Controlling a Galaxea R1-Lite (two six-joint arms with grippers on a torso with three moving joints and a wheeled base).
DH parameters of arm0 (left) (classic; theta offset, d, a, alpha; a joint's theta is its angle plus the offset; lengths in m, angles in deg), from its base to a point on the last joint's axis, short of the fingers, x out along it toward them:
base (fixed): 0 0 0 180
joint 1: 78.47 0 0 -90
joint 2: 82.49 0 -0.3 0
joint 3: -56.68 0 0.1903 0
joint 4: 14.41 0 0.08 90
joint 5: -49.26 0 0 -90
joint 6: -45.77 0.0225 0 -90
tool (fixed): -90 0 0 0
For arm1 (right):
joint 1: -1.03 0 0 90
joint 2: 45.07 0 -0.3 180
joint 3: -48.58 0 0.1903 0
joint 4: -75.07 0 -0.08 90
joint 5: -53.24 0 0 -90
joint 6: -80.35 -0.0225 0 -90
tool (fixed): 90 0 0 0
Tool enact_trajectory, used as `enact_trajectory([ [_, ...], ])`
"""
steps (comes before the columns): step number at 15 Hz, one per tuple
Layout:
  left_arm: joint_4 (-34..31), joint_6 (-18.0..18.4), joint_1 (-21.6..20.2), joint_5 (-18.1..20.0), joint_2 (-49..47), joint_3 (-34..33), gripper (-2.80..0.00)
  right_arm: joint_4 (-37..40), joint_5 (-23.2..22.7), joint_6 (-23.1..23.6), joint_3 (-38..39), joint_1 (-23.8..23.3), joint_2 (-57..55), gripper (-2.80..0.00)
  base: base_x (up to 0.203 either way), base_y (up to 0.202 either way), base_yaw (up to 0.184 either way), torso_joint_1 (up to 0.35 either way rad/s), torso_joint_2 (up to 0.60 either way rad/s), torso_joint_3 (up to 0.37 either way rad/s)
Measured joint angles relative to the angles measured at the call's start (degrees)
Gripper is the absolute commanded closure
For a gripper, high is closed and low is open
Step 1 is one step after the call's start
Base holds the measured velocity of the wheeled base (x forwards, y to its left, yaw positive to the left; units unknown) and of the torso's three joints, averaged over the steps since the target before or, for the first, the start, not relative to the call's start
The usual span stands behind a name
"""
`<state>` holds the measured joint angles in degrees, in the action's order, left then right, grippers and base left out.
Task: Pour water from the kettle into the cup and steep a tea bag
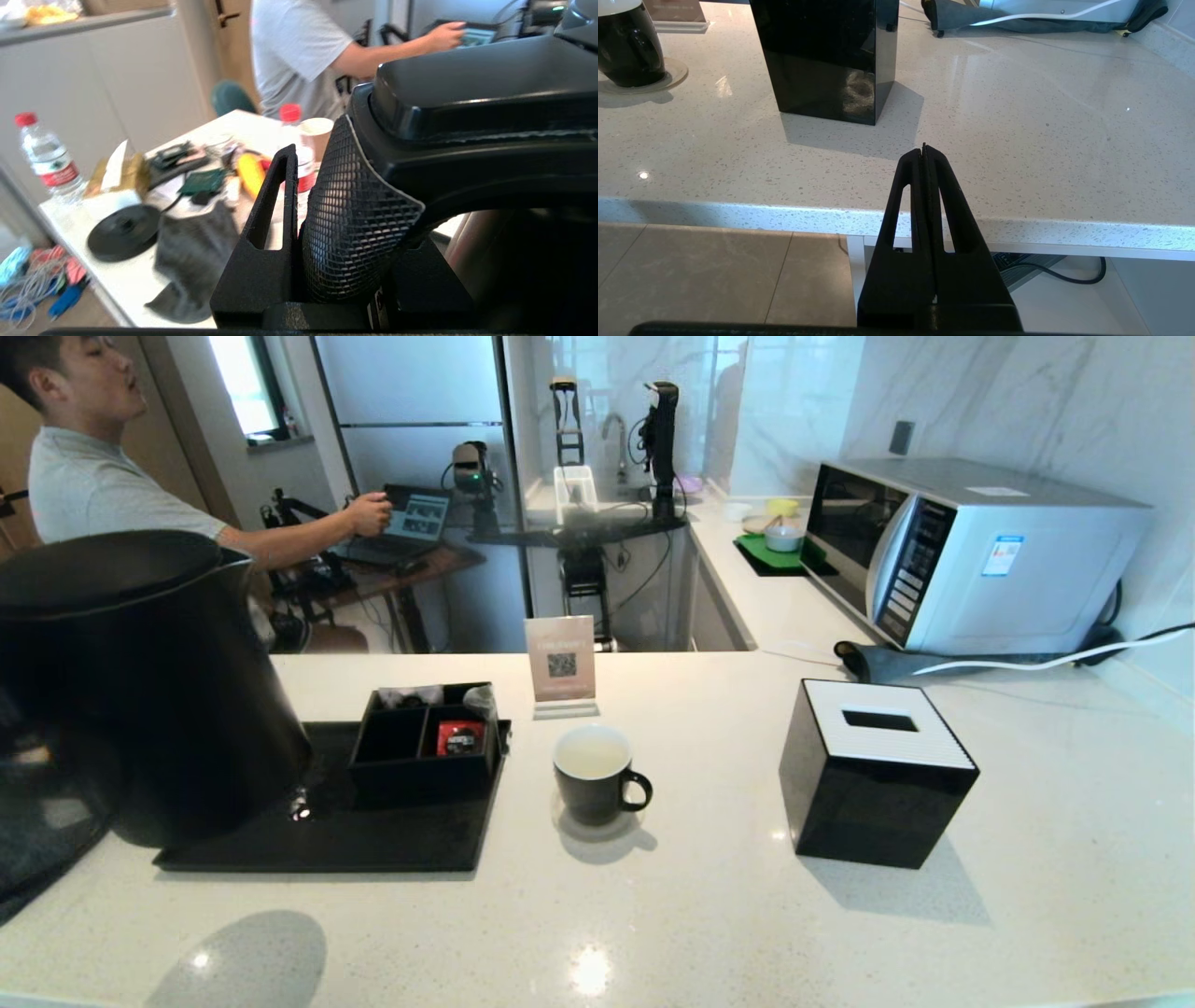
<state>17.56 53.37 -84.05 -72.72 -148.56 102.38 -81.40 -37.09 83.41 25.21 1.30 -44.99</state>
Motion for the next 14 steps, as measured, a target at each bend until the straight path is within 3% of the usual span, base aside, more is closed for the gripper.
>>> enact_trajectory([
  [3,-0.43,-2.71,-9.26,7.96,-1.6,0.15,0.0,0.01,-0.03,-0.01,0.0,0.0,0.0,0.0,0.0,0.0,0.0,0.0,0.0,0.0],
  [5,-0.51,-3.91,-12.74,11.13,-4.02,0.12,0.0,0.01,0.02,-0.01,0.0,0.0,0.0,0.0,0.0,0.0,0.0,0.0,0.0,0.0],
  [14,1.96,-7.0,-15.19,16.03,-18.31,0.57,0.0,0.02,0.02,0.0,0.0,0.0,0.0,0.0,0.0,0.0,0.0,0.0,0.0,0.0],
])
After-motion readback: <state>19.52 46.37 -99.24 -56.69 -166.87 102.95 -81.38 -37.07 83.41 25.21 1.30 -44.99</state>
